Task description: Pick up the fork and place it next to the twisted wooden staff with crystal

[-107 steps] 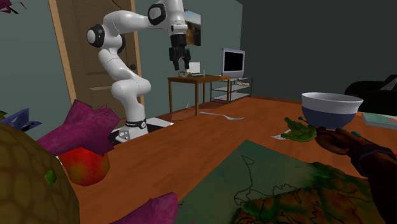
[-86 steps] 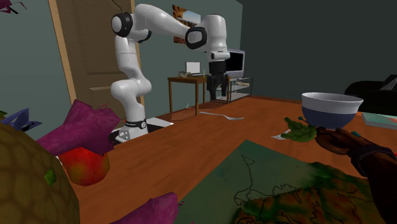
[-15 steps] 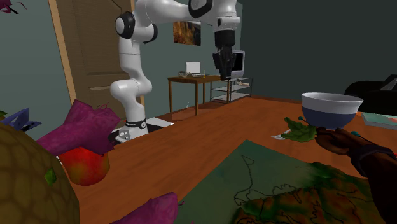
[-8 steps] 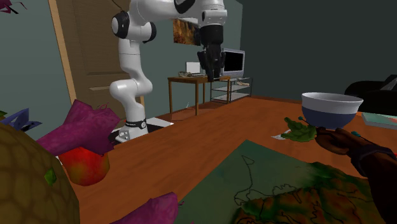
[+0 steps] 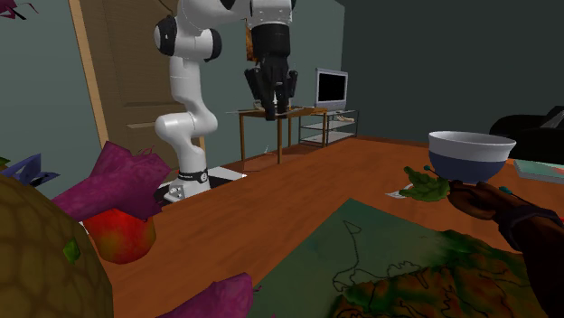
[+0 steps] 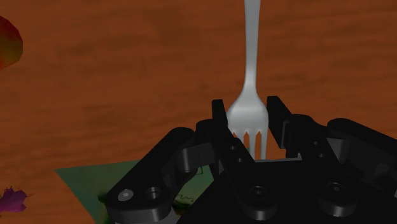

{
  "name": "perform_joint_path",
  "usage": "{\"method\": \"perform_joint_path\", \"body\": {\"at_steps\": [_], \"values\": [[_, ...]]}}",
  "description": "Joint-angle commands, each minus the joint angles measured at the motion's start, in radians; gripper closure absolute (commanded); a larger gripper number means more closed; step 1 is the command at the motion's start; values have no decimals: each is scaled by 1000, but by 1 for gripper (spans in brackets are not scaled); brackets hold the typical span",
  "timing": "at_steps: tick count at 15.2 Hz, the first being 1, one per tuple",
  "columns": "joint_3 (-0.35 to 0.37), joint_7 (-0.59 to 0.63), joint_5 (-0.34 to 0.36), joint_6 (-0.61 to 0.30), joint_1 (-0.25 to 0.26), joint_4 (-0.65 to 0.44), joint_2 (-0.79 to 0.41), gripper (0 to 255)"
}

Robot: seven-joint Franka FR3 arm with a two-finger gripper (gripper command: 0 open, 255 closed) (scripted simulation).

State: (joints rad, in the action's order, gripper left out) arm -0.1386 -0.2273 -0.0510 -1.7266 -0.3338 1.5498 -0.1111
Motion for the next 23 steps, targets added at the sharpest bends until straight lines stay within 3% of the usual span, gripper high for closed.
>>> {"method": "perform_joint_path", "body": {"at_steps": [1,8,11,23], "values": [[-18,-44,-8,11,-25,-35,-25,255],[-78,-201,-52,67,-129,-205,-152,255],[-102,-280,-85,115,-196,-343,-248,255],[-98,-288,-78,-64,-182,-129,-213,255]]}}
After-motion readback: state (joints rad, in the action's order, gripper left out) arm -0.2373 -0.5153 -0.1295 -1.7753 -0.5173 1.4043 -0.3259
